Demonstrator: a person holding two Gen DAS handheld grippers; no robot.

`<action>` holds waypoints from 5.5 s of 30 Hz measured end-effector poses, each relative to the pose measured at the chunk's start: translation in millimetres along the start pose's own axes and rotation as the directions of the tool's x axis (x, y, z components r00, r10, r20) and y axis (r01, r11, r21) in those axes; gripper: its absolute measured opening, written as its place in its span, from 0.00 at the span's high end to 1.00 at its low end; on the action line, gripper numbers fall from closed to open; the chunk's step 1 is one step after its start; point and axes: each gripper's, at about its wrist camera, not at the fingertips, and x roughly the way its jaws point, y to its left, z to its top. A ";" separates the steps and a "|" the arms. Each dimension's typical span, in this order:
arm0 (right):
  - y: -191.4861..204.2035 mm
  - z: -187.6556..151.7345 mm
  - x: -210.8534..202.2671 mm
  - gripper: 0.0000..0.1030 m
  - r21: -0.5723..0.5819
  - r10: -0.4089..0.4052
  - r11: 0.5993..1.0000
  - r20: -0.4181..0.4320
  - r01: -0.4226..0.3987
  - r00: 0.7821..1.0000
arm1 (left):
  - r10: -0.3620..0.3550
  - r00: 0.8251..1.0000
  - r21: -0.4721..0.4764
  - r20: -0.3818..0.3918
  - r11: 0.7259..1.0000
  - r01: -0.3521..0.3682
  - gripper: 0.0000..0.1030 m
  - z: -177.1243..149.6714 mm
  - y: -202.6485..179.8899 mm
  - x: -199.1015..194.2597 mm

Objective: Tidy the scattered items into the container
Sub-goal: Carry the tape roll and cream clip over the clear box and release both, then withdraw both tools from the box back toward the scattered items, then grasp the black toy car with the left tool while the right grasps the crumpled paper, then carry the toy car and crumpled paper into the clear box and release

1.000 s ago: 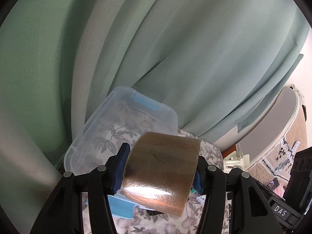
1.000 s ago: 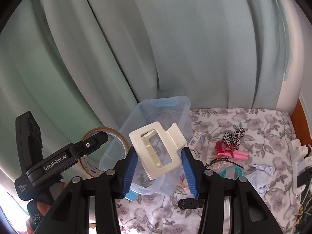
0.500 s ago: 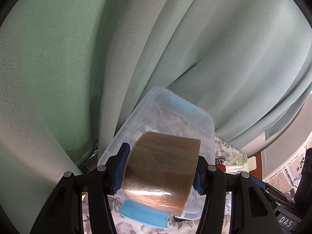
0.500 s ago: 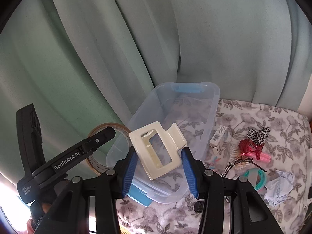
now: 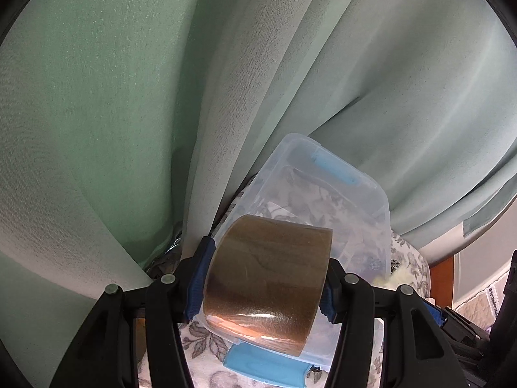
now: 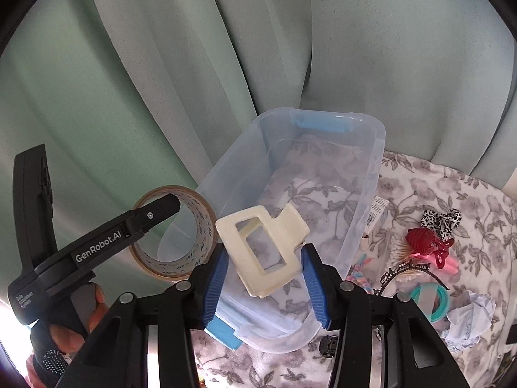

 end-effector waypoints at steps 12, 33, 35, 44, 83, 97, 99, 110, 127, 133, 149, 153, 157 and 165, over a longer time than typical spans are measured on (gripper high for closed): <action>0.5 -1.9 -0.3 0.35 -0.010 0.002 1.000 -0.001 -0.002 1.000 | -0.039 0.999 0.012 -0.003 0.999 0.039 0.24 2.3 -8.7 -3.7; -8.6 -10.1 -15.6 0.00 0.014 0.001 1.000 0.043 -0.002 0.999 | 0.012 0.999 0.076 0.040 0.997 -0.016 0.04 3.5 -26.1 -10.0; -11.8 -10.3 -17.5 0.00 0.027 0.000 1.000 0.050 -0.002 0.999 | 0.011 0.999 0.079 0.044 0.997 -0.015 0.01 3.6 -27.0 -10.9; -23.1 -13.3 -28.3 0.00 0.064 -0.016 0.998 0.086 0.011 0.996 | 0.000 0.996 0.103 0.085 0.995 -0.009 0.00 2.2 -34.3 -20.6; -70.6 -54.9 -108.7 0.00 0.163 -0.096 0.986 0.348 0.041 0.933 | -0.041 0.984 0.194 0.175 0.981 0.006 0.00 -23.0 -95.6 -60.7; -131.9 -98.3 -122.7 0.00 0.281 -0.226 0.949 0.294 0.142 0.929 | -0.221 0.973 0.399 0.068 0.900 0.177 0.00 -81.2 -165.6 -51.3; -143.9 -106.1 -122.6 0.00 0.308 -0.254 0.937 0.279 0.164 0.926 | -0.253 0.967 0.412 0.039 0.886 0.215 0.00 -88.9 -173.0 -50.2; -199.6 -153.9 -94.6 0.00 0.466 -0.300 0.859 0.122 0.213 0.946 | -0.201 0.966 0.566 -0.162 0.784 0.257 0.00 -158.2 -187.1 -13.3; -239.9 -178.8 -54.4 0.00 0.548 -0.222 0.815 -0.009 0.191 0.975 | 0.066 0.956 0.663 -0.285 0.735 0.147 0.01 -211.7 -171.4 87.4; -247.5 -165.6 -45.8 0.00 0.553 -0.204 0.817 0.009 0.165 0.979 | 0.100 0.958 0.690 -0.270 0.714 0.120 0.03 -212.0 -168.0 109.5; -281.3 -146.7 -8.0 0.00 0.629 -0.152 0.769 -0.001 0.119 0.988 | 0.141 0.939 0.679 -0.313 0.725 0.117 0.30 -212.9 -155.4 133.5; -288.1 -148.8 0.0 0.08 0.657 -0.134 0.746 -0.010 0.107 0.991 | 0.135 0.941 0.675 -0.312 0.728 0.119 0.30 -211.5 -153.7 132.5; -295.0 -155.0 5.5 0.32 0.697 -0.112 0.711 -0.020 0.094 0.994 | 0.135 0.941 0.676 -0.310 0.727 0.119 0.30 -211.1 -154.4 130.7; -297.1 -158.3 -6.7 0.40 0.714 -0.119 0.696 0.009 0.077 0.993 | 0.108 0.942 0.673 -0.319 0.725 0.145 0.30 -210.5 -154.9 119.8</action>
